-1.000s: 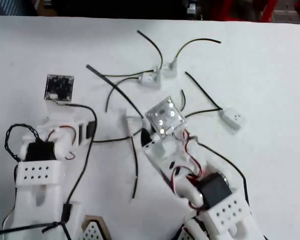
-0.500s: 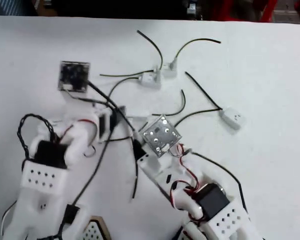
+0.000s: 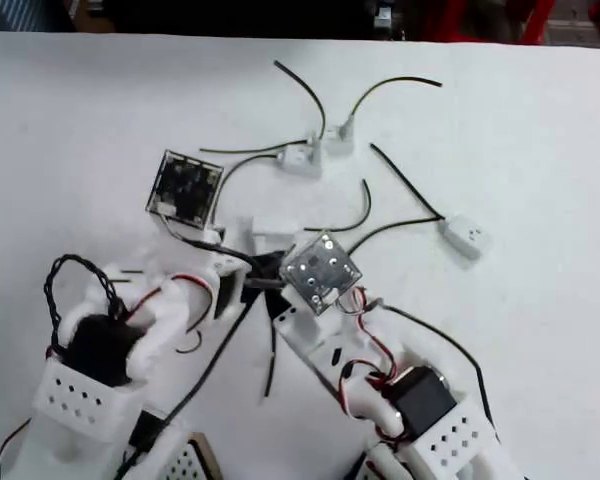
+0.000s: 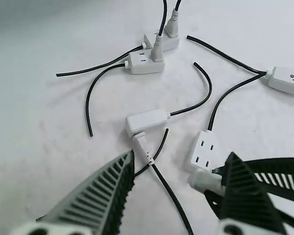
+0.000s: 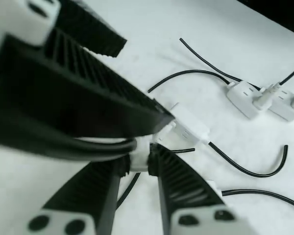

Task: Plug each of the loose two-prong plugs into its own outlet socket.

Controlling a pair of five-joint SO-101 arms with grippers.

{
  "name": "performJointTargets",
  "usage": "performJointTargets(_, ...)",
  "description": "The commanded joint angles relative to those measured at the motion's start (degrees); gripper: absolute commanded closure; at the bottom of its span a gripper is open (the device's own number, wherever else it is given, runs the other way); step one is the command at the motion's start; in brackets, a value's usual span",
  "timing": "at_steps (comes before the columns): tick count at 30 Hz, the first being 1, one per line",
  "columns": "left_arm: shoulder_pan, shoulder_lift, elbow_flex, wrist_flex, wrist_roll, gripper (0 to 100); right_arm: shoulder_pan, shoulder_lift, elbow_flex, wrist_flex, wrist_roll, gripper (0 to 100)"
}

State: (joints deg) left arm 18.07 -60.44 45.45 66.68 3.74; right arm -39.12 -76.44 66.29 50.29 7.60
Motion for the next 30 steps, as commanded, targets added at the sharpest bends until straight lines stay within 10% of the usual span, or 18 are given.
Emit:
performJointTargets(1, -5.2, -0.2, -2.7, 0.3, -0.7, 71, 3.7, -0.9, -0.7, -1.3, -0.3, 98.1)
performJointTargets(10, -22.2, -0.1, 2.9, 0.1, -2.9, 71, 11.4, 4.7, -0.7, -2.1, 6.7, 98.2)
performJointTargets(21, -6.3, 0.8, 11.3, -4.7, -9.1, 66, 26.9, 16.4, -1.1, -13.9, -3.3, 98.1)
performJointTargets(30, 1.8, 26.2, 2.4, -11.2, -6.7, 66, 39.3, 16.6, -0.8, -19.3, -13.9, 98.1)
